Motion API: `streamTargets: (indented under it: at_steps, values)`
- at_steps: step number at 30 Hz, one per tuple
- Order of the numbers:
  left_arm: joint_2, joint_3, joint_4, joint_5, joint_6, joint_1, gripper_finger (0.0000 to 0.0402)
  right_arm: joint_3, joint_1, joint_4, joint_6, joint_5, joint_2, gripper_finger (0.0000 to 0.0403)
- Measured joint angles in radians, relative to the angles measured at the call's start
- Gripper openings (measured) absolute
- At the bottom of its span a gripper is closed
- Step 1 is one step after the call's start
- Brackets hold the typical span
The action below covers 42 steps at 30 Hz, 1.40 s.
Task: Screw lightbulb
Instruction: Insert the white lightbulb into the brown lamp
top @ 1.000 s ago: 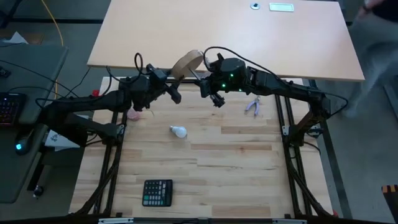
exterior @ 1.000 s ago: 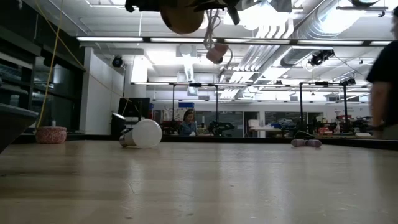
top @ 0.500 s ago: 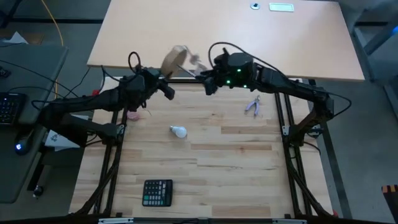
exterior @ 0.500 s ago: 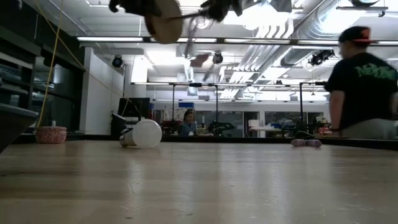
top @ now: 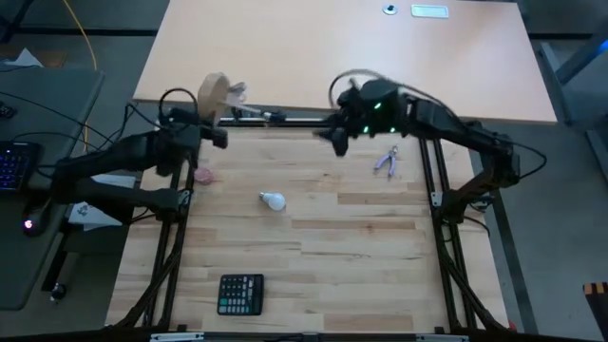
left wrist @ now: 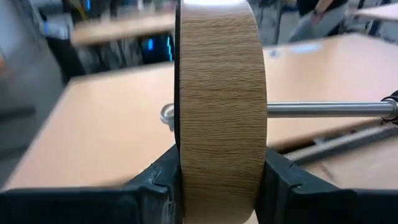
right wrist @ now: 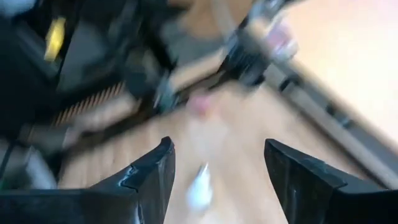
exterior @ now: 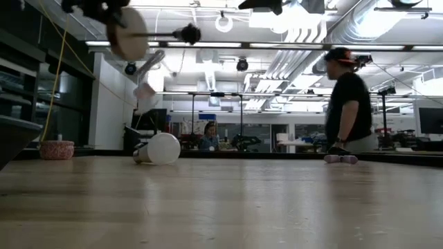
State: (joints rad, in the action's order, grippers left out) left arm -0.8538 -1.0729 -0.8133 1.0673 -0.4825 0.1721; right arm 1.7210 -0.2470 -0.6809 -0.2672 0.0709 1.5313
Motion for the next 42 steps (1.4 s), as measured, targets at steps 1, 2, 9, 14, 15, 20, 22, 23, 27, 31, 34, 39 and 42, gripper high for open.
streamTargets:
  at_steps: [1, 2, 9, 14, 15, 20, 22, 23, 27, 31, 34, 39, 42]
  values:
    - [0.009, 0.0, -0.073, -0.005, -0.067, -0.004, 0.0118, 0.0, 0.016, -0.022, 0.016, 0.016, 0.016, 0.0239]
    - [0.018, 0.0, -0.142, -0.006, -0.126, -0.01, 0.0118, 0.0, 0.033, -0.04, 0.035, 0.02, 0.034, 0.0239]
    - [0.029, 0.0, -0.418, 0.004, -0.443, -0.085, 0.0118, 0.0, 0.151, 0.003, 0.195, 0.011, 0.22, 0.0239]
    - [0.029, 0.0, -0.421, 0.016, -0.466, -0.101, 0.0118, -0.001, 0.208, 0.115, 0.111, -0.01, 0.386, 0.0239]
    - [0.029, 0.0, -0.421, 0.013, -0.466, -0.101, 0.0118, -0.001, 0.217, 0.129, 0.101, -0.002, 0.415, 0.0239]
    - [0.029, 0.0, -0.423, -0.017, -0.465, -0.101, 0.0118, -0.002, 0.245, 0.172, 0.062, 0.023, 0.54, 0.0239]
    - [0.029, 0.0, -0.422, -0.035, -0.457, -0.101, 0.0118, -0.002, 0.245, 0.199, 0.045, 0.005, 0.579, 0.0239]
    - [0.029, 0.0, -0.422, -0.044, -0.455, -0.101, 0.0118, -0.002, 0.244, 0.217, 0.043, -0.013, 0.598, 0.0239]
    - [0.029, 0.0, -0.423, -0.062, -0.45, -0.101, 0.0118, -0.002, 0.241, 0.267, 0.05, -0.137, 0.651, 0.0239]
    - [0.029, 0.0, -0.423, -0.065, -0.444, -0.101, 0.0118, -0.002, 0.234, 0.274, 0.044, -0.166, 0.657, 0.0239]
    - [0.029, 0.0, -0.421, -0.068, -0.431, -0.101, 0.0118, -0.002, 0.234, 0.281, 0.072, -0.175, 0.657, 0.0239]
    - [0.029, 0.0, -0.419, -0.07, -0.431, -0.101, 0.0118, 0.0, 0.234, 0.311, 0.108, -0.172, 0.671, 0.0239]
    - [0.029, 0.0, -0.416, -0.07, -0.432, -0.101, 0.0118, -0.002, 0.231, 0.32, 0.091, -0.176, 0.702, 0.0239]
